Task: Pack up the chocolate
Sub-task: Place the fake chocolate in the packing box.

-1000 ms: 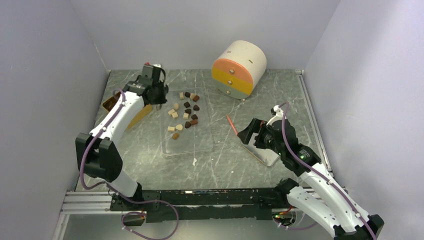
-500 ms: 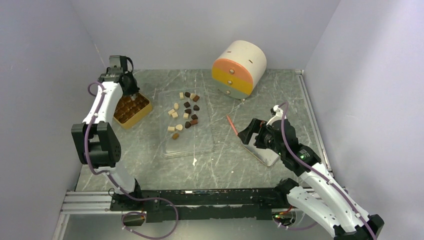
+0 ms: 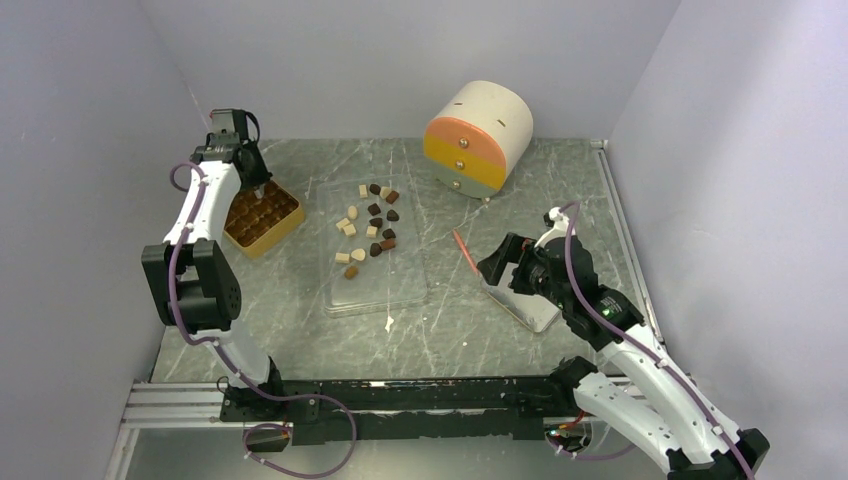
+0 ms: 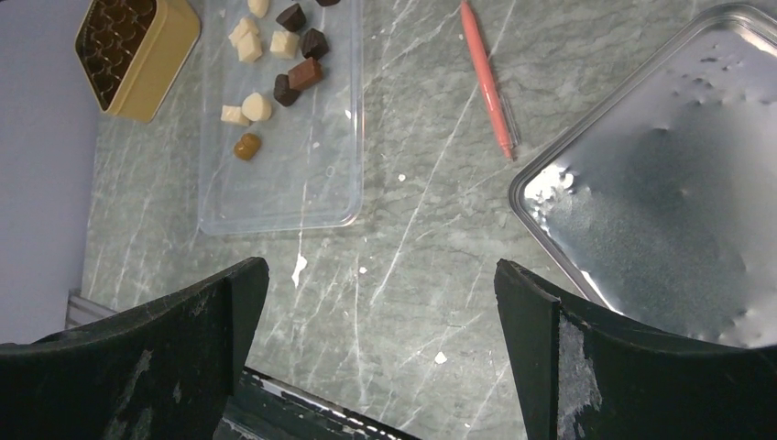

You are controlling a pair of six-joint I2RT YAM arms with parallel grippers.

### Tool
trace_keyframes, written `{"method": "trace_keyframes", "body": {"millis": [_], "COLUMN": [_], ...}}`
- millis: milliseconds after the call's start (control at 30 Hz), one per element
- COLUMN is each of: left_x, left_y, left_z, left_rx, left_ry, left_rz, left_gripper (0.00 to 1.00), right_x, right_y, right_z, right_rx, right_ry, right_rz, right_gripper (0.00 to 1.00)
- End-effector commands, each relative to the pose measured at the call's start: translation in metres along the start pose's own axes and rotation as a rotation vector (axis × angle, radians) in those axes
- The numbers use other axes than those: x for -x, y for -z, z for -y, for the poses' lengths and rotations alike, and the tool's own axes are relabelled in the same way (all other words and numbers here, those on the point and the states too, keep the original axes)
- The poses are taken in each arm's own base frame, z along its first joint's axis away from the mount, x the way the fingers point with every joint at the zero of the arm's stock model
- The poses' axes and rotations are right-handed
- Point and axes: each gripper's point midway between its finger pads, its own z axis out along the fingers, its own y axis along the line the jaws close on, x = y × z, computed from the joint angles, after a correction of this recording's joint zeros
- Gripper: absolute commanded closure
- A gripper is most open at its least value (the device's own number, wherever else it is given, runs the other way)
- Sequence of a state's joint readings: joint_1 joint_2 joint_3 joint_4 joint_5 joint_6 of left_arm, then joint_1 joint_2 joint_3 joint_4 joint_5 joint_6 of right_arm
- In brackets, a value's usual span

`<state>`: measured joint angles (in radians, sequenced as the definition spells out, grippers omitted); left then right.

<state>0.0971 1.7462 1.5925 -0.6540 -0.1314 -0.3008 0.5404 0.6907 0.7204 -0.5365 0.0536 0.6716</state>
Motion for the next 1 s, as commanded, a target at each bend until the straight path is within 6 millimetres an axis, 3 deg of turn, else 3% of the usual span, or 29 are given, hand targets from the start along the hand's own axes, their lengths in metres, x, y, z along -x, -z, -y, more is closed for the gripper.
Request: {"method": "trace_keyframes", "body": {"millis": [0, 500, 600, 967], "left_x": [0.005, -0.009, -0.01, 0.006], "left_y": [-0.005, -0.013, -0.011, 0.015], "left_z": [-0.009, -0.015, -0.016, -0.007], "left_rx": [0.032, 0.04, 0.043, -0.02], "left_ry": [-0.009, -0.005, -0.009, 0.01], "left_rz": [0.036, 0.015, 0.015, 0.079], "left_gripper": [0.75, 0.69, 0.64, 0.63], "right_x": [0.018, 0.019, 0.018, 0.018], "right_y": [0.008, 0.011, 0.012, 0.017], "right_z": [-0.009, -0.008, -0.009, -0.006], "right_rx": [0.009, 0.006, 0.01, 0.001], "right_ry": [0.022, 0.015, 0.012, 0.006], "right_rz": [0.041, 0.05, 0.047, 0.055], "right_gripper": [0.0, 0.0, 0.0, 0.0]}}
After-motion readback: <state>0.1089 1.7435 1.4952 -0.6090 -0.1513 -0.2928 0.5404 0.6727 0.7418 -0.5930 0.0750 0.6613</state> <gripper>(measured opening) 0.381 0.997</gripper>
